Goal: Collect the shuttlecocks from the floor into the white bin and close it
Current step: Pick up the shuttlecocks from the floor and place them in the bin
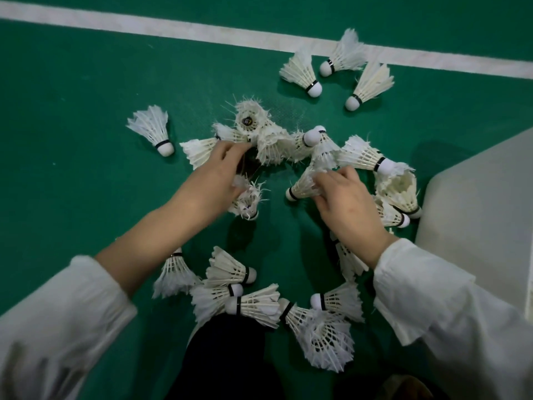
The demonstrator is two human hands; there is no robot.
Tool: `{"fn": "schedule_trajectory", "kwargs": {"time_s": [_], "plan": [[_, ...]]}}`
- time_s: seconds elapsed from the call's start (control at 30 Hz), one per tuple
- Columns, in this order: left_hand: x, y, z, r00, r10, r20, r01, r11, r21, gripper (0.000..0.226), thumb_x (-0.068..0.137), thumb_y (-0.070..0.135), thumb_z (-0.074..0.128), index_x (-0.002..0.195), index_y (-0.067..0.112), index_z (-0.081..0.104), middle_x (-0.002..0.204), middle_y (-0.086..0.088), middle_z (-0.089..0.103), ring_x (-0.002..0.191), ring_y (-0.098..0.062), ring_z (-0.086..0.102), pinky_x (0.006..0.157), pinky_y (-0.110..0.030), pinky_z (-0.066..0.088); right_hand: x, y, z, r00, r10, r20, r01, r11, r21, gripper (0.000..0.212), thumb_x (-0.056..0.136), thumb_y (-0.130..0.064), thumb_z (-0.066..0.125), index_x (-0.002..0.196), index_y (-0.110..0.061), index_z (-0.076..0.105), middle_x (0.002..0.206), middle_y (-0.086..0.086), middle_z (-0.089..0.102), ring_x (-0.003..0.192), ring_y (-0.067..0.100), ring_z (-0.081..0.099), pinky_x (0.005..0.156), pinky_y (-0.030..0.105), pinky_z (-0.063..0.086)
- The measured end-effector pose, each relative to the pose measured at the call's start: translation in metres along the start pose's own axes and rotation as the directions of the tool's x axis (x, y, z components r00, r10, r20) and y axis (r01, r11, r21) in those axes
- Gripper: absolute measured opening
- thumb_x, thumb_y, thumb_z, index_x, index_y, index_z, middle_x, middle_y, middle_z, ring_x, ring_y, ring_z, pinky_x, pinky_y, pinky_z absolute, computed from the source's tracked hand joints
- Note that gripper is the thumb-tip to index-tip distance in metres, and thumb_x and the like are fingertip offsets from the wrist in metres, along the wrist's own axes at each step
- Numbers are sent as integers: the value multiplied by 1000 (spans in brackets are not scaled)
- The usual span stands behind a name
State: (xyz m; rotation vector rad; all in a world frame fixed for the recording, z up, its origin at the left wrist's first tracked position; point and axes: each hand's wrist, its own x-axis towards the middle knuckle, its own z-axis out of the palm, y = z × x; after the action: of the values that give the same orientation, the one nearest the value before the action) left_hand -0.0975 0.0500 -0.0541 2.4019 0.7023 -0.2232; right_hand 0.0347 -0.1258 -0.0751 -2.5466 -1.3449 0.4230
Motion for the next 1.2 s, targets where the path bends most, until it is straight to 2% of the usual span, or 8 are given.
{"fn": "schedule_trajectory", "kwargs": {"time_s": [0.1,0.2,0.27,0.4,0.67,0.83,0.97,1.2], "plan": [[12,-4,-1,998,-3,67,-1,999,55,69,88,13,56,145,18,17,144,-8,27,83,-20,56,75,-31,44,3,-6,-5,1000,2,-8,-1,1000,19,8,81,-6,57,89,-4,56,84,12,63,90,27,44,65,35,32],[17,-11,5,998,-8,64,1,995,103,50,89,13,55,135,9,36,133,-12,41,102,-26,53,84,-32,41,5,-12,-9,999,-10,32,10,1000,16,7,83,-9,55,89,-6,54,87,12,64,91,28,45,66,34,28],[14,-14,7,999,19,29,-22,994,110,28,89,11,54,116,6,50,116,-12,51,96,-25,52,79,-32,40,6,-14,-12,997,-14,73,14,1000,-6,10,86,-16,55,93,-8,54,94,9,64,93,28,48,68,35,33],[-2,-7,3,992,122,23,-124,986,108,3,88,11,55,90,13,54,92,-3,56,83,-17,50,66,-25,32,5,-20,-29,991,-50,121,55,998,-43,18,91,-25,49,102,-11,55,104,6,62,92,31,59,71,39,46],[-27,61,-42,913,408,0,-403,903,145,7,87,13,57,92,10,60,85,3,56,77,-16,52,64,-27,35,-4,-13,-127,976,-194,98,198,980,-35,10,90,-14,51,95,-10,59,94,5,62,82,23,58,73,36,48],[-22,148,-69,829,559,-14,-551,820,156,8,87,17,56,90,11,59,85,5,53,76,-12,50,68,-24,37,-50,33,-201,995,-63,-76,62,998,-23,6,87,-17,58,92,-13,59,84,-5,51,79,14,49,68,24,32],[-10,226,-61,769,640,6,-631,756,176,12,89,23,52,87,12,57,84,4,54,75,-12,50,67,-21,34,-101,87,-235,969,144,-199,-139,989,41,7,88,-20,58,91,-16,62,87,-2,60,80,16,58,62,20,35],[10,313,-5,744,665,59,-665,730,159,14,89,24,53,86,12,58,85,2,55,78,-13,51,70,-27,41,-153,182,-232,909,368,-198,-342,927,154,9,87,-19,59,91,-13,65,86,-3,60,79,15,57,71,26,39]]}}
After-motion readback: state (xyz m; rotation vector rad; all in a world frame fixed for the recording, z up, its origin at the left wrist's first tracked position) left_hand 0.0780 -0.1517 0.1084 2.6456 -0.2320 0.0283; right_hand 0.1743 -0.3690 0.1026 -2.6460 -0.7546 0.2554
